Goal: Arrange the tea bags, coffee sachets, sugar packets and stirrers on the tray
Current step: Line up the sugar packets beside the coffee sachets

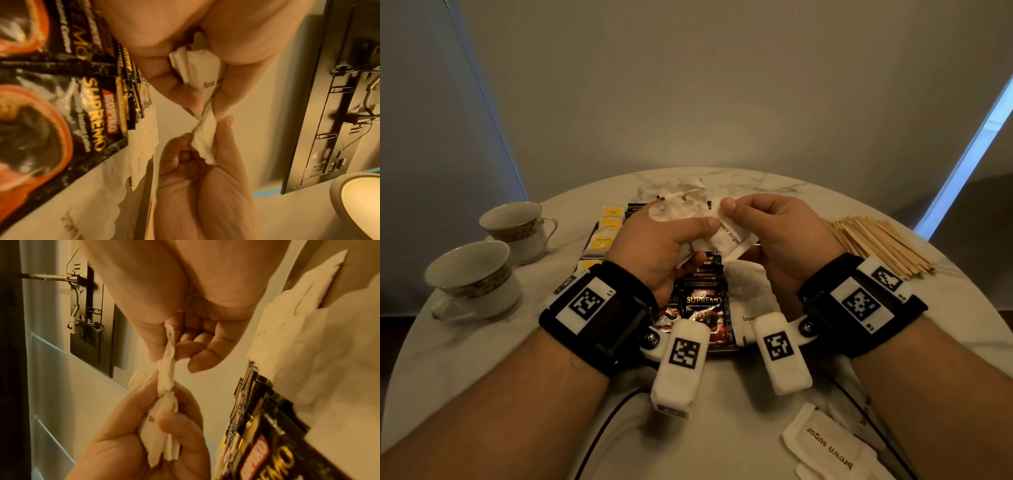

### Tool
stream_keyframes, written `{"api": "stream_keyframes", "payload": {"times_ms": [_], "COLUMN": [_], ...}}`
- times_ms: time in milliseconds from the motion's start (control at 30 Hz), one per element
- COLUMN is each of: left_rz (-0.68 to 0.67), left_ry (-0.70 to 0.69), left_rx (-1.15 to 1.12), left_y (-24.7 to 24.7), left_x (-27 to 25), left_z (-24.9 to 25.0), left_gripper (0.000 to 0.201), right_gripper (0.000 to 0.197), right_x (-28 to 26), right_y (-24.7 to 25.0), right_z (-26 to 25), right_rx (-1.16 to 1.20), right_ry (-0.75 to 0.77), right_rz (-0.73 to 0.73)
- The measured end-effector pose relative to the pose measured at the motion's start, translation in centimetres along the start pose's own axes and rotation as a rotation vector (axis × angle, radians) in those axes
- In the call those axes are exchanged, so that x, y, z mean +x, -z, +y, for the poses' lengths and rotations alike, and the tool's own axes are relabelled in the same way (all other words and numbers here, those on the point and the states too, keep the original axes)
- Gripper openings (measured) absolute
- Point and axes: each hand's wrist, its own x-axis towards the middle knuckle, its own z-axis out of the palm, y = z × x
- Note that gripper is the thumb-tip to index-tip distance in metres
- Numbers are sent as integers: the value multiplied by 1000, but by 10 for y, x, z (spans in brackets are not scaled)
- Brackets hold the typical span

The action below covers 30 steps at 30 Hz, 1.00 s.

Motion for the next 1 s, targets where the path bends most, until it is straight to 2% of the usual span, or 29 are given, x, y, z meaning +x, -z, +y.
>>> {"api": "stream_keyframes", "payload": {"times_ms": [100, 200, 300, 400, 500, 567, 667, 767, 900, 1000], "left_rz": [65, 116, 112, 85, 71, 70, 83, 89, 83, 77], "left_ry": [-42, -41, -29, -11, 1, -7, -26, -29, -29, -30], "left_rx": [-46, -115, -162, -191, -164, -124, -91, -81, -65, -70], "left_y": [2, 5, 2, -1, -2, -2, 0, 0, -1, -1], "left_x": [3, 7, 6, 3, 3, 3, 3, 3, 3, 3], "left_z": [2, 3, 2, 0, -1, -1, 0, 0, -1, -1], "left_gripper": [44, 49, 49, 45, 29, 16, 16, 17, 19, 18], "right_gripper": [15, 8, 7, 2, 6, 12, 17, 17, 16, 15], "right_x": [-2, 3, 7, 5, 9, 16, 28, 32, 31, 32], "right_y": [3, 7, 8, 5, 12, 26, 57, 81, 87, 86], "right_z": [-1, -2, -2, -1, -5, -8, -4, 0, 3, 9], "right_rx": [-61, -6, 97, 141, 71, 21, -29, -73, -190, -248], "right_ry": [-37, -43, -37, -37, -50, -58, -189, -392, -538, -572], "right_rz": [-73, 2, 97, 69, 70, 175, 347, 417, 371, 341]}}
